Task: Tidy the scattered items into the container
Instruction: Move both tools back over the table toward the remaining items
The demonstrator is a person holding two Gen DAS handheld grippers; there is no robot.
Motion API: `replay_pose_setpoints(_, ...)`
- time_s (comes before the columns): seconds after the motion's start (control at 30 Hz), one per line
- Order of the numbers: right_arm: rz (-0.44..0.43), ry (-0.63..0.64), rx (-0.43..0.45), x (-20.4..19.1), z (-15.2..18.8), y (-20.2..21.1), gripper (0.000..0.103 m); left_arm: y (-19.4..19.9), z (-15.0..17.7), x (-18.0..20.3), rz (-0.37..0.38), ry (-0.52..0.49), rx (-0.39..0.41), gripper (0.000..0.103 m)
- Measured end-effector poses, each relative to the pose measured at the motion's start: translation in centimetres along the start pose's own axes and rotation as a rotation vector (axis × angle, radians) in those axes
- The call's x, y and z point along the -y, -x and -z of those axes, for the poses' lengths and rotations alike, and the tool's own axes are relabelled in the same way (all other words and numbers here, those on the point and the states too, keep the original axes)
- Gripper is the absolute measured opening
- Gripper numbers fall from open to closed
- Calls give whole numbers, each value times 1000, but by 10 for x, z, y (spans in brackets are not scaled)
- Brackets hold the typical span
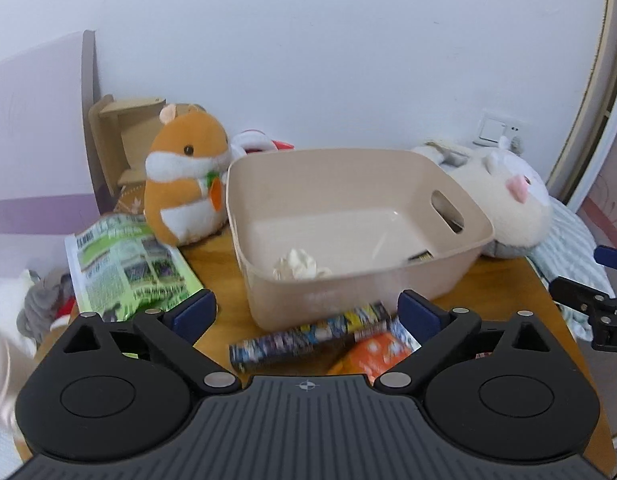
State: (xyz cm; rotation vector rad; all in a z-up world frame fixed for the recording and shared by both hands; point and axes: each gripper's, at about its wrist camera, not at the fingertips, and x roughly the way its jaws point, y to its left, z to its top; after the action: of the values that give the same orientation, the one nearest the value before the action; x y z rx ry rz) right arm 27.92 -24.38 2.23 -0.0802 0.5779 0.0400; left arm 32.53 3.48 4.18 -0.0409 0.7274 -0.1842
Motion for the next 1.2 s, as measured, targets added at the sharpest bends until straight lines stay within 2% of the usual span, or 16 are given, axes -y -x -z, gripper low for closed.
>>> replay_pose_setpoints(0.1,31,1,17,5,22,20,103,9,20,-1,-10,-13,5,100)
replay_pose_setpoints(0.3,53,-31,2,13,64,49,103,14,64,-2,-89,-26,7,101)
replay_pose_setpoints(0.57,125,-73,-19,14,116,63,103,2,113,-9,-146,31,6,101)
replay_pose_setpoints(0.73,135,-164,-26,18,142,63,103,-9,126,-14,-138,90,-14,101)
replay_pose_setpoints(0.93,129,-257,-62,23,168,53,103,-23,129,-14,-122,111,-33,101)
replay_pose_setpoints(1.2,145,-246,-88,18,177,41,103,-44,124,-7,-107,126,-33,101)
